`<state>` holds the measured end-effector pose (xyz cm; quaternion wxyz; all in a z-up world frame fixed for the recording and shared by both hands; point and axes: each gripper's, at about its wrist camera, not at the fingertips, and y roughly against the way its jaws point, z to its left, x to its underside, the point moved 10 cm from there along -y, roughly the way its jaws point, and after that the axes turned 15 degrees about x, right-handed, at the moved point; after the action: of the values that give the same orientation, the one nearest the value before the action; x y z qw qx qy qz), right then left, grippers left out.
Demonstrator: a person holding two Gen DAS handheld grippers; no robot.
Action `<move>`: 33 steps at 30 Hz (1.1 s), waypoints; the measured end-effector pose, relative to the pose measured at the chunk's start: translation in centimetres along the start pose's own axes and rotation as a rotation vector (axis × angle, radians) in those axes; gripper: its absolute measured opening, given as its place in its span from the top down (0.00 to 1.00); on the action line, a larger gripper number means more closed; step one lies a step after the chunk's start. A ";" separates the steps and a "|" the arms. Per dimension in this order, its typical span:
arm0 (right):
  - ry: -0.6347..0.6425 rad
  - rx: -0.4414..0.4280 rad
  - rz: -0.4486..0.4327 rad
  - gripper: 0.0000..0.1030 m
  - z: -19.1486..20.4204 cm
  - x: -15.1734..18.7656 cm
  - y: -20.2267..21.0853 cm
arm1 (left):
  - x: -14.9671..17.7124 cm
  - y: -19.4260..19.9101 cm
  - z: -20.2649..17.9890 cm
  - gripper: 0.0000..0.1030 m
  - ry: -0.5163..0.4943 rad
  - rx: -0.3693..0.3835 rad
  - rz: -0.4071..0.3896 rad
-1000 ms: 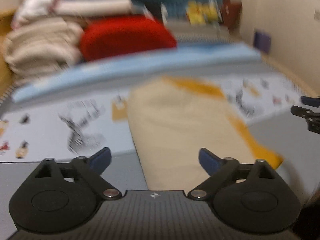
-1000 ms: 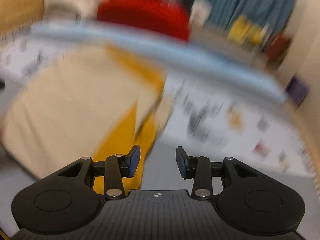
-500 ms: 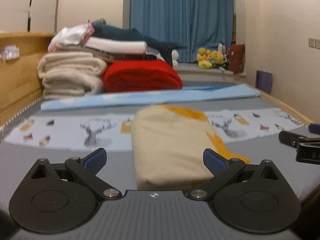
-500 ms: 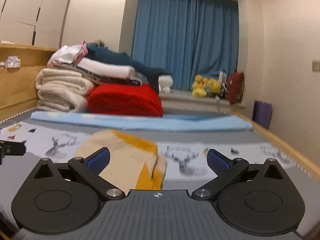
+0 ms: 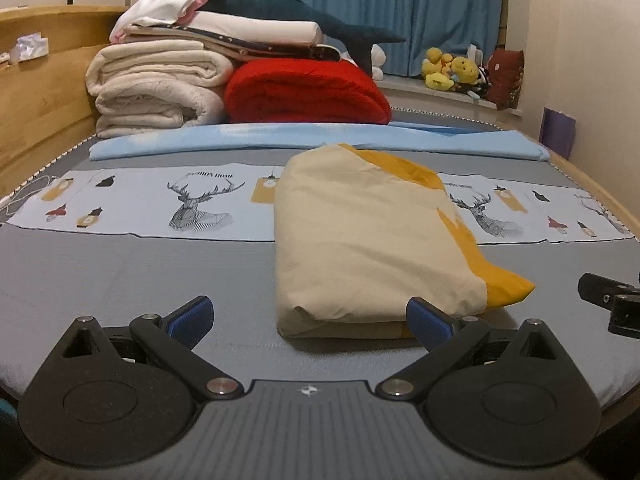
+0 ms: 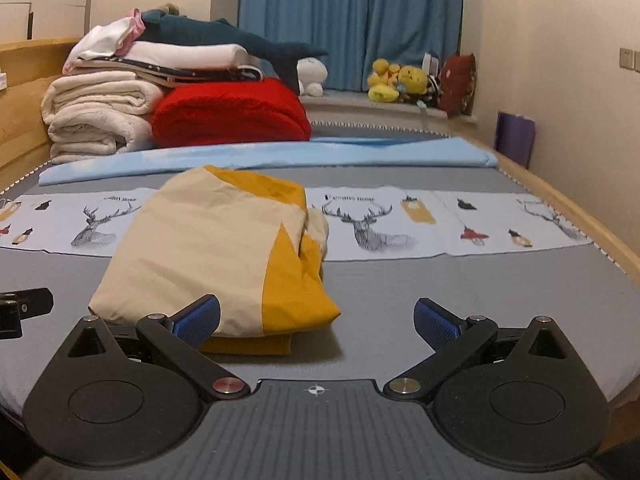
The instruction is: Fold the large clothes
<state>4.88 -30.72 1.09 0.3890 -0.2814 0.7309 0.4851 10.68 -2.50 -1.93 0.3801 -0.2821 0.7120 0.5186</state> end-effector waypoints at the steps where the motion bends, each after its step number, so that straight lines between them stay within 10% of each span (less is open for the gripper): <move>1: 0.003 0.000 0.000 0.01 -0.1 0.3 0.2 | 0.0 -0.1 0.0 0.01 -0.004 0.003 0.002; 33: 0.041 -0.015 0.011 0.01 1.3 0.7 -0.2 | 0.2 -0.7 -0.6 0.01 0.006 0.023 0.004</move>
<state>5.03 -29.65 0.11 0.3690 -0.2903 0.7365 0.4869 11.01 -3.32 -2.37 0.3801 -0.2779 0.7196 0.5104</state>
